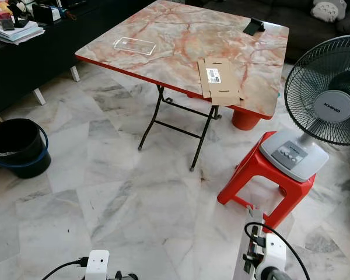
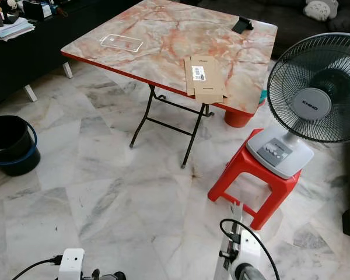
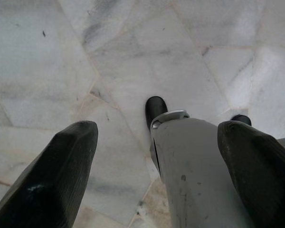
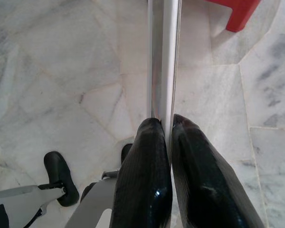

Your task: Picking trash to rubbish bin

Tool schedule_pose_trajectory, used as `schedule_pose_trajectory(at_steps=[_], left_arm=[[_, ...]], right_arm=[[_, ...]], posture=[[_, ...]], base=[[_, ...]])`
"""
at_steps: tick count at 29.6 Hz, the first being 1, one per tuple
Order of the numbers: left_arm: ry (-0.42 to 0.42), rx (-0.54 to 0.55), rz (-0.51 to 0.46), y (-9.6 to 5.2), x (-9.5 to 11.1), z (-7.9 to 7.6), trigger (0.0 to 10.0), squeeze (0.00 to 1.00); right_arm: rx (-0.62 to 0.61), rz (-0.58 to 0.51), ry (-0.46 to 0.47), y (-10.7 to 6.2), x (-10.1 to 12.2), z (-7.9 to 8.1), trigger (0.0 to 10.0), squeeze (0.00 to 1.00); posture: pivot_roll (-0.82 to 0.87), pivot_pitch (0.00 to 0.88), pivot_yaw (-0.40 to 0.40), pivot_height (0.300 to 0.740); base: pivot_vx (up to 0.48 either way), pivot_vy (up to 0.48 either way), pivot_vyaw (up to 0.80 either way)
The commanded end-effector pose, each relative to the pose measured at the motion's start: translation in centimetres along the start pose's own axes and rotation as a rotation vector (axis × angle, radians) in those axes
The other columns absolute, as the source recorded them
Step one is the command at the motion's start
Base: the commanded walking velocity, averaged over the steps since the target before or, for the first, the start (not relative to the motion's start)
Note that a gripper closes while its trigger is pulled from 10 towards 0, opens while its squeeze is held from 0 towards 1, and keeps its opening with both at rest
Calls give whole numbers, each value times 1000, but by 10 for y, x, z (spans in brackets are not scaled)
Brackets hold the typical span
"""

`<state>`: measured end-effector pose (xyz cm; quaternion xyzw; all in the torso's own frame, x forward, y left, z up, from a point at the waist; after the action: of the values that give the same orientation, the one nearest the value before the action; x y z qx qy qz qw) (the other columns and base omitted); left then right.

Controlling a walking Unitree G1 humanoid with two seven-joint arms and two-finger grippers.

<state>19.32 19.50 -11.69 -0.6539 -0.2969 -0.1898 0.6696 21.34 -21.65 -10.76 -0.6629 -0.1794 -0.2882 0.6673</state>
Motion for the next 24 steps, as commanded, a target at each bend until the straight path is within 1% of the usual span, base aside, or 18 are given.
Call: schedule_pose_trajectory(at_steps=[1,6,8,10,11,16,17,19,21,22,24], left_arm=[[26,-29,91,-6,-28,-6,10000,0],[59,-57,87,-4,-23,-11,10000,0],[112,-94,85,-3,-18,-15,10000,0],[129,-103,83,-2,-16,-16,10000,0],[142,-108,74,0,-11,-17,10000,0],[154,-108,57,3,-1,-15,10000,0],[160,-110,54,3,0,-16,10000,0],[139,-105,45,3,1,-17,10000,0],[135,-106,41,3,1,-18,10000,0],[131,-111,35,3,1,-24,10000,0],[141,-111,44,3,-2,-26,10000,0]], right_arm=[[-23,-10,25,-2,-2,-9,10000,0],[-48,-20,56,-4,-5,-17,10000,0],[-59,-37,97,-6,-6,-19,10000,0],[-59,-45,110,-6,-6,-19,10000,0],[-61,-51,125,-6,-7,-19,10000,0],[-70,-42,140,-8,-14,-17,10000,0],[-83,-50,162,-9,-15,-21,10000,0],[-83,-69,182,-10,-14,-24,10000,0],[-78,-77,185,-10,-13,-25,10000,0],[-91,-75,176,-10,-11,-30,10000,0],[-97,-61,156,-10,-11,-31,10000,0]], posture=[[35,157,-77,740],[-9,168,-45,740],[-38,172,-19,740],[-41,175,-8,740],[-38,180,3,740],[-65,177,33,740],[-65,157,33,740],[-50,135,34,740],[-46,127,35,740],[-24,151,8,740],[-17,133,-5,740]], base=[[0,0,0],[0,0,0],[0,0,0],[0,0,0],[0,0,0],[0,0,0],[0,0,0],[0,0,0],[0,0,0],[0,0,0],[0,0,0]])
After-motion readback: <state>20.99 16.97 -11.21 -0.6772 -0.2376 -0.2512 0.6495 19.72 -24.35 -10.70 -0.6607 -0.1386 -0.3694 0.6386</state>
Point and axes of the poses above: a point about 5 cm out from each wrist's last joint towards the gripper, its own y axis pointing out of the wrist towards the gripper, its own x axis along the axis of the wrist's last joint, z = x × y, the point moved 4 cm from there along y, pointing out of the wrist towards the gripper, and after that the axes turned 9 degrees about -y, right-handed, at the moved point
